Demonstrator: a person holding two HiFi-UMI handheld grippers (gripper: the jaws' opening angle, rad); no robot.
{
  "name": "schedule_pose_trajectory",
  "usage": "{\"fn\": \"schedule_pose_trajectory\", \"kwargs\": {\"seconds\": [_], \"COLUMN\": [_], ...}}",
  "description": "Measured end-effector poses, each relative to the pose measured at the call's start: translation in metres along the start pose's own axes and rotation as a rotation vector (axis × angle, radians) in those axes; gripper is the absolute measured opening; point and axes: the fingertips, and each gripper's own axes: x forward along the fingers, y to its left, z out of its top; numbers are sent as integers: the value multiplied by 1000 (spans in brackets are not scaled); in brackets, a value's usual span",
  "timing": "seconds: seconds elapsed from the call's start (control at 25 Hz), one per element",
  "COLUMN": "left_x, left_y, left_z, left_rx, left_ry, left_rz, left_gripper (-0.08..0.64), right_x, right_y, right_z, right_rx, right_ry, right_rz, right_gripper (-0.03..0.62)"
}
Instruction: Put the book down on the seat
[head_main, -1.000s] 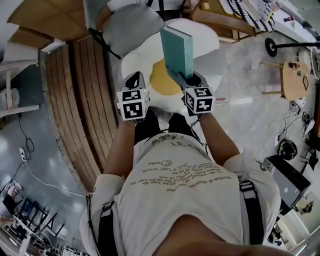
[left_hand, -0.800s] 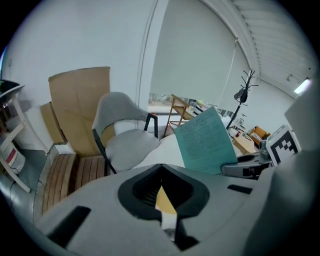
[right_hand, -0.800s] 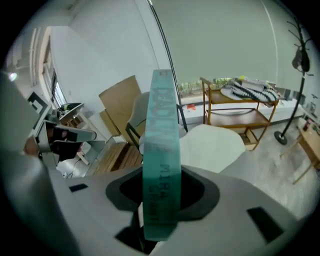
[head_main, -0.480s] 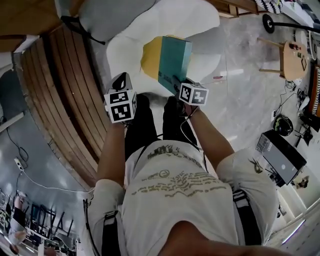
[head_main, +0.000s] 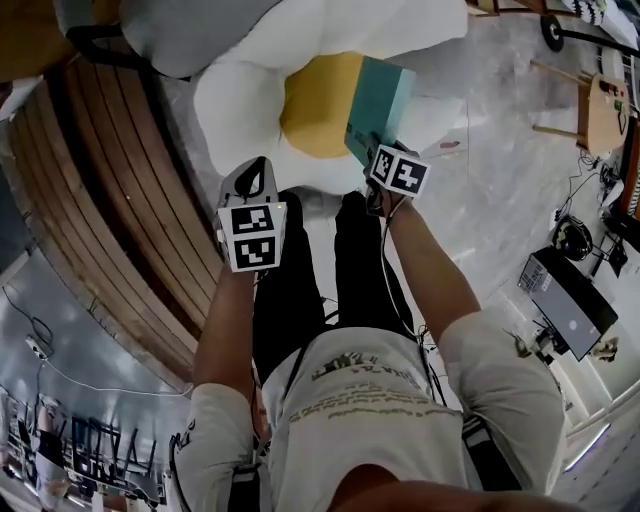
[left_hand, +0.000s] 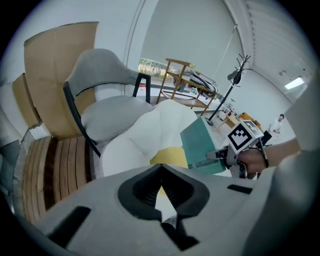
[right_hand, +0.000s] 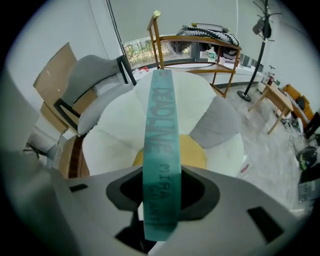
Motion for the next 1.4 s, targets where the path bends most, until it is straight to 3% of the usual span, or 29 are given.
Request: {"fn": "schedule_pose_trajectory", "kwargs": {"seconds": [0.12, 0.36, 0.52, 0.68, 0.76, 1.0, 1.2, 1.4], "left_x": [19, 39, 49, 53, 53, 48, 40, 37], "left_y": [5, 8, 12, 23, 30, 52, 63, 79], "left_z": [-10, -25, -43, -58, -64, -71, -75, -84], "left_rx": [19, 22, 16, -6, -30, -87, -84, -115], "left_ry": [6, 2, 20, 36, 43, 50, 66, 71], "left_rz": [-13, -32, -40, -35, -24, 24, 41, 70], "left_gripper": [20, 20, 20, 20, 20, 20, 20, 20], "right_x": [27, 66, 90, 103, 107, 114, 121, 131], "right_y": [-3, 33, 54, 53, 56, 72, 93, 113], "right_z": [13, 25, 25, 18, 10, -16, -30, -36], "right_rx": [-134, -587, -740, -786, -789, -697, -674, -602], "right_ry": [-46, -109, -181, -191, -182, -132, -155, -126], "right_rz": [-87, -201, -287, -442, -462, -445, -426, -324], "right_gripper": [164, 163, 163, 163, 163, 163, 164, 197]}}
